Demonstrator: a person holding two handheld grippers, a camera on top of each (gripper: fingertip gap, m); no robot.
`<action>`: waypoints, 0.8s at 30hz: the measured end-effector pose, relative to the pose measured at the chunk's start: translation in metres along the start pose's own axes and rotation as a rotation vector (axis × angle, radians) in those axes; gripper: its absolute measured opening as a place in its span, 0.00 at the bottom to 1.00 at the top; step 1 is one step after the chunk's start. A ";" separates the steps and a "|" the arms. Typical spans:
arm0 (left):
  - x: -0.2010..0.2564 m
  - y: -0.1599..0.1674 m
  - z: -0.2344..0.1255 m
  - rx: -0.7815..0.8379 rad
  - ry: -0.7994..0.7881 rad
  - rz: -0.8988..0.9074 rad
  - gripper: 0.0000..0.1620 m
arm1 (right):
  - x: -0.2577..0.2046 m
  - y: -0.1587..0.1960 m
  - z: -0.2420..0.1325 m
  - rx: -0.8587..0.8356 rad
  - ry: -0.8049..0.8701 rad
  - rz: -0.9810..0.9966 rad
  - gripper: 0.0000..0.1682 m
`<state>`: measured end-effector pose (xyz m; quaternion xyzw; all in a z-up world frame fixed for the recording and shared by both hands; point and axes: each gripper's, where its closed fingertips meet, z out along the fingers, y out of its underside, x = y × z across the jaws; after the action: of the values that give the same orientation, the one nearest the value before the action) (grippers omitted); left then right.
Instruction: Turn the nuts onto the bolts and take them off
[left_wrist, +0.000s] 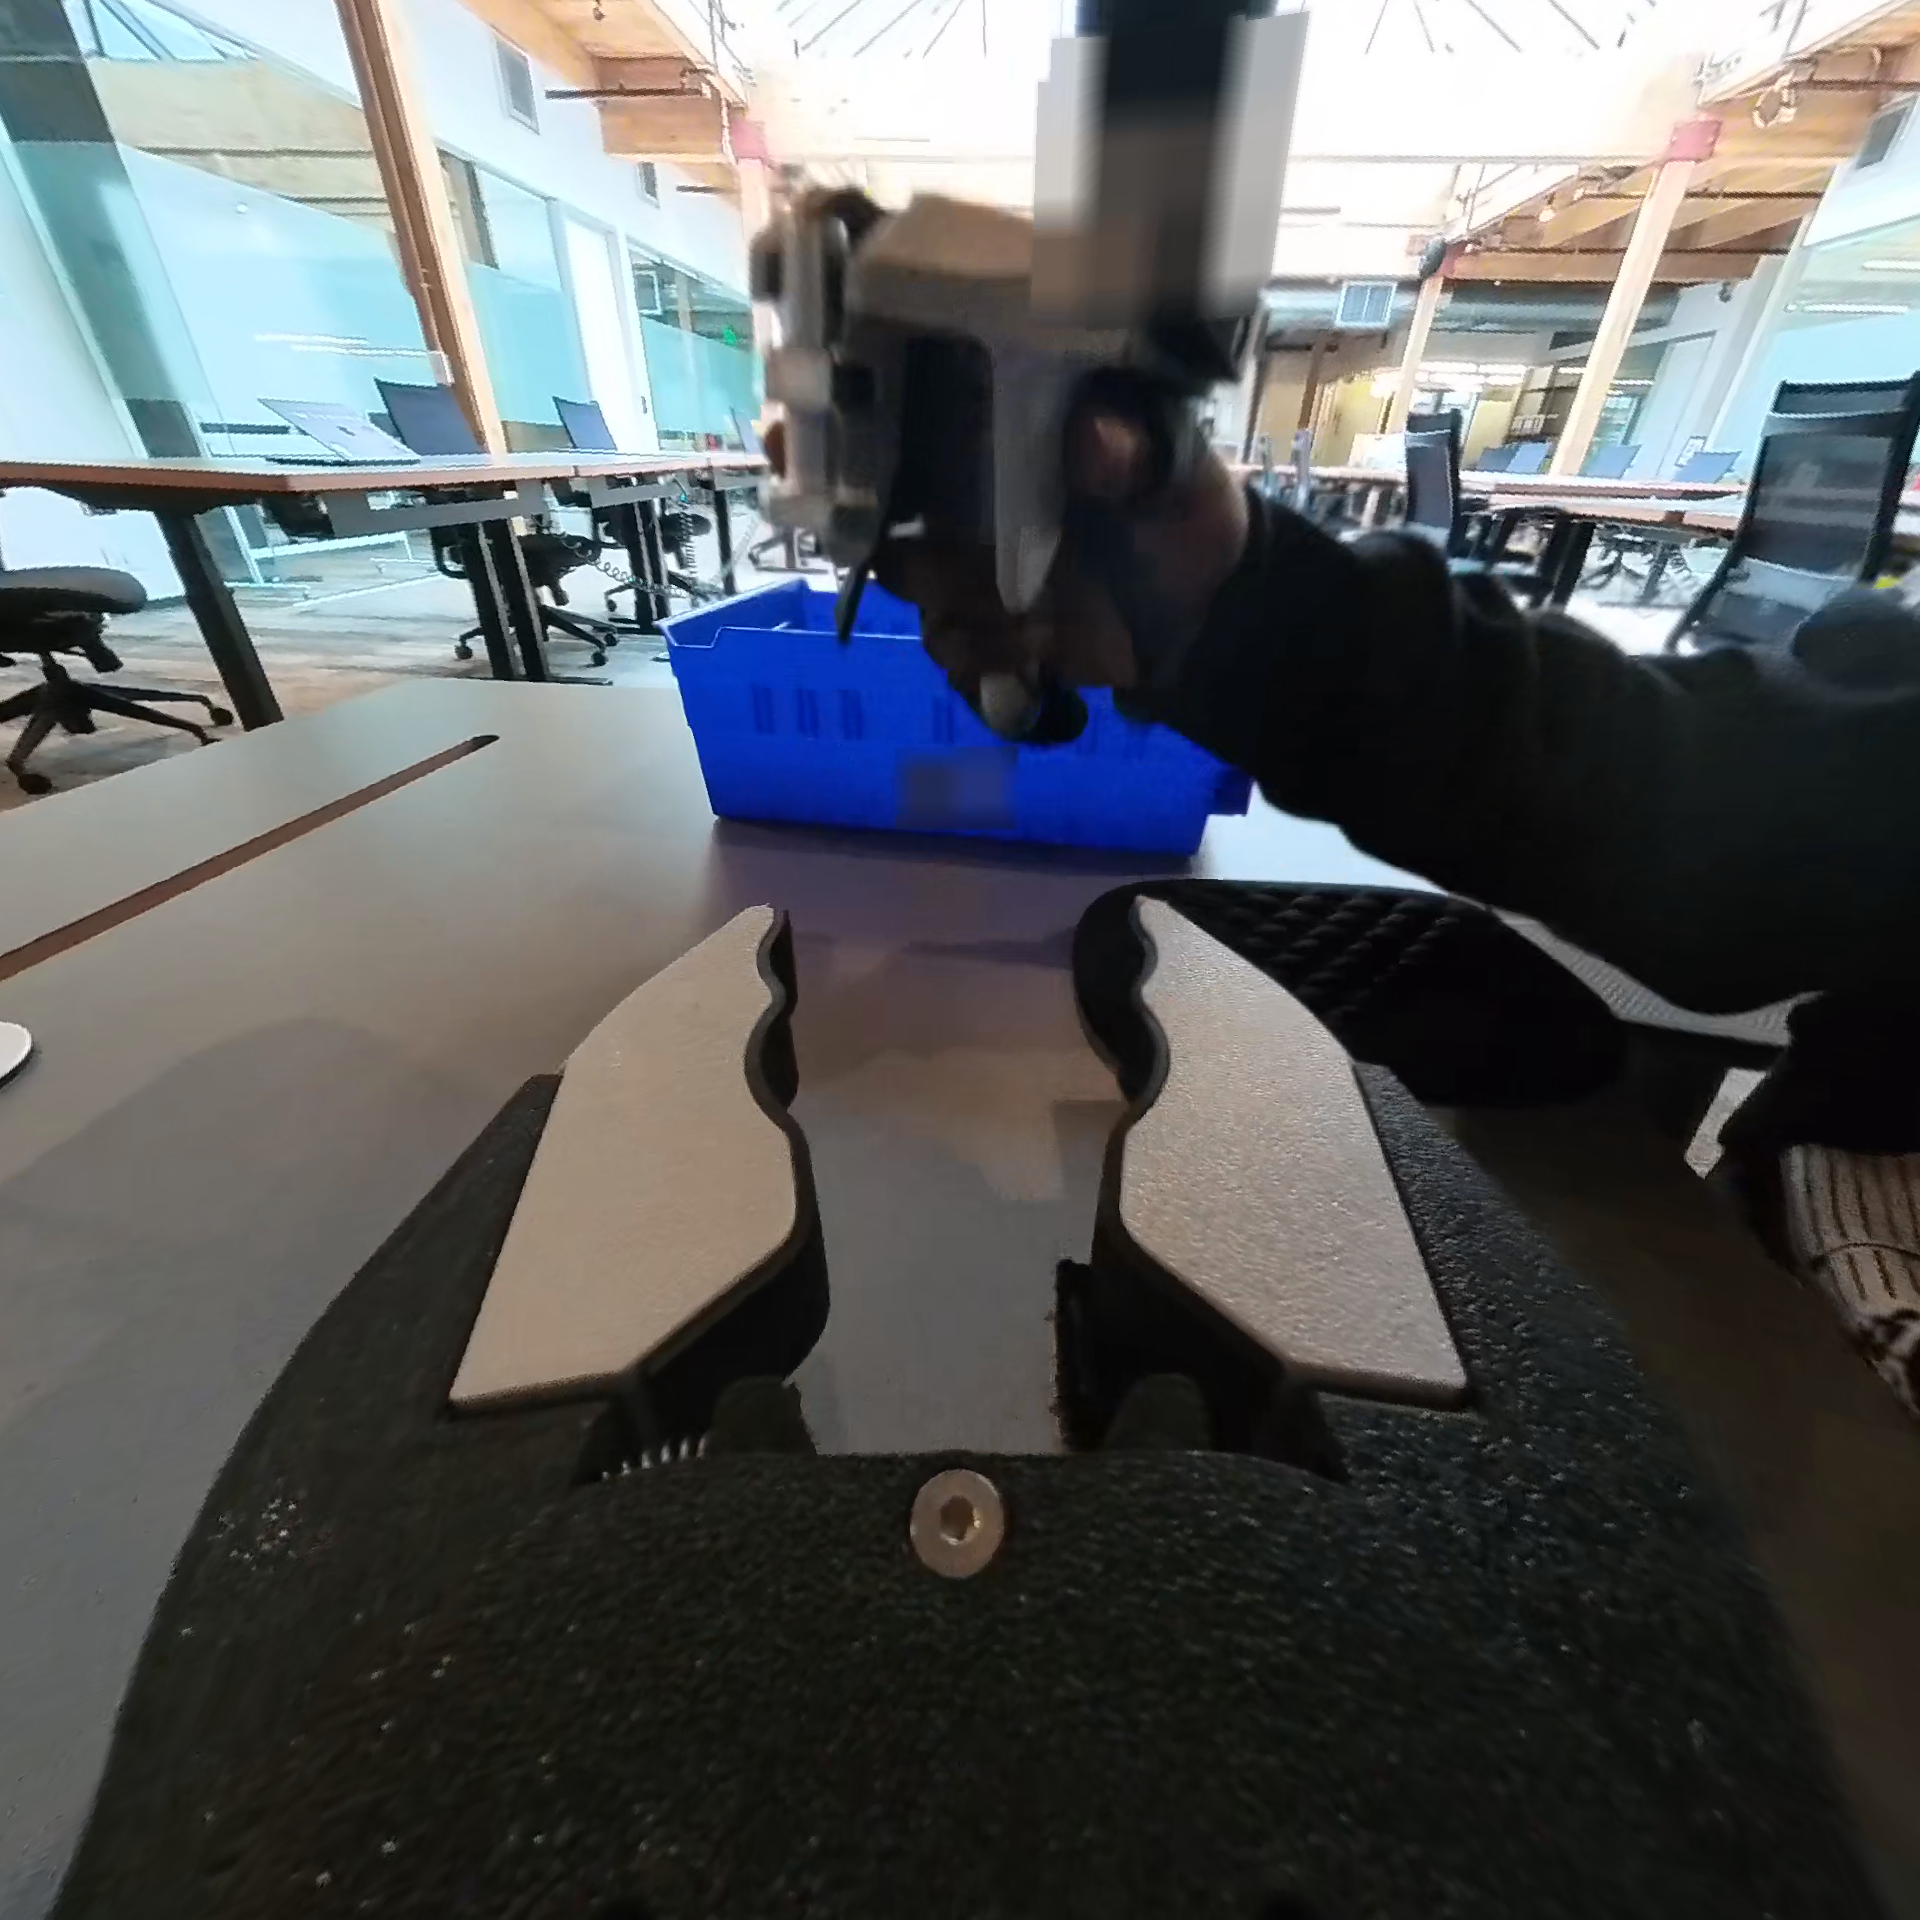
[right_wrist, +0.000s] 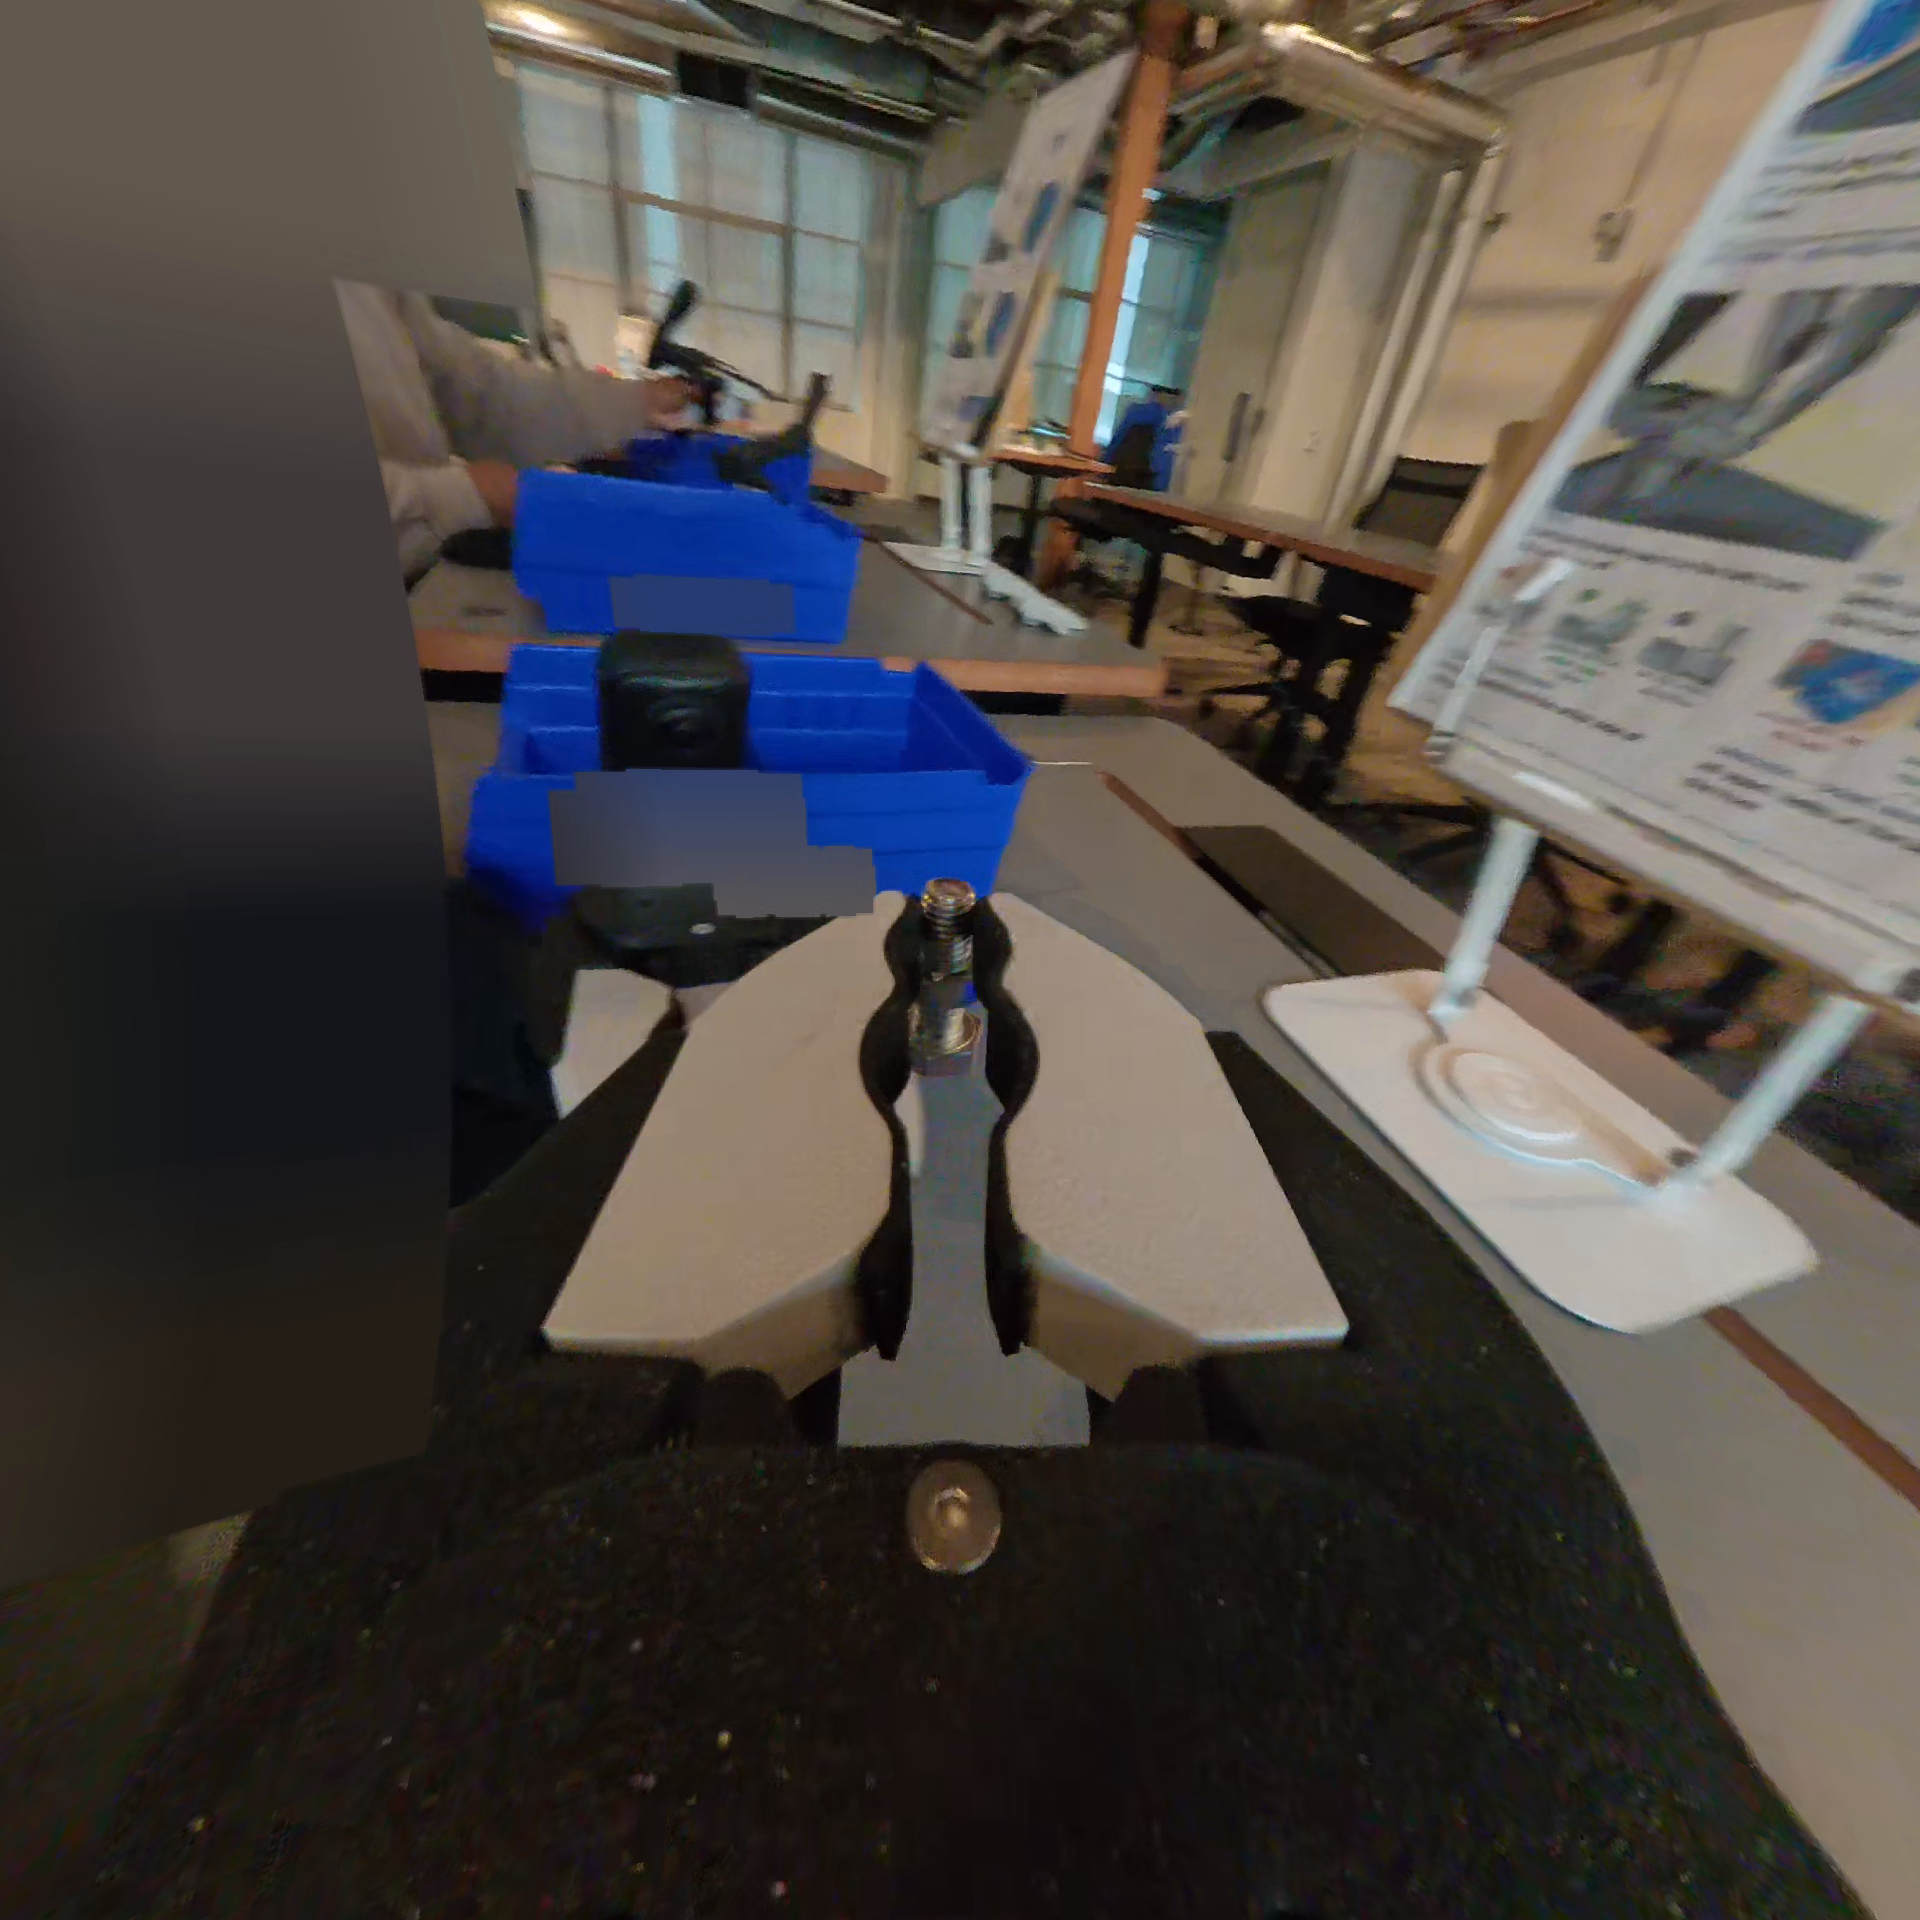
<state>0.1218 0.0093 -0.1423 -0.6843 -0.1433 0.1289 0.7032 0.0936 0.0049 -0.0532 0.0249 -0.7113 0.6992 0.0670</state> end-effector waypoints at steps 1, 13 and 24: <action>0.000 0.000 0.000 0.000 -0.005 0.006 0.36 | 0.008 -0.007 -0.009 -0.017 0.050 -0.009 0.05; 0.000 -0.005 -0.006 0.021 -0.034 0.050 0.06 | 0.131 -0.005 -0.187 -0.243 0.644 -0.005 0.05; 0.002 -0.002 -0.007 0.002 -0.028 0.064 0.00 | 0.192 0.110 -0.291 -0.383 0.974 0.162 0.05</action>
<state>0.1258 0.0038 -0.1403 -0.6859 -0.1311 0.1612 0.6974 -0.0926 0.3087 -0.1331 -0.3705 -0.7125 0.4902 0.3387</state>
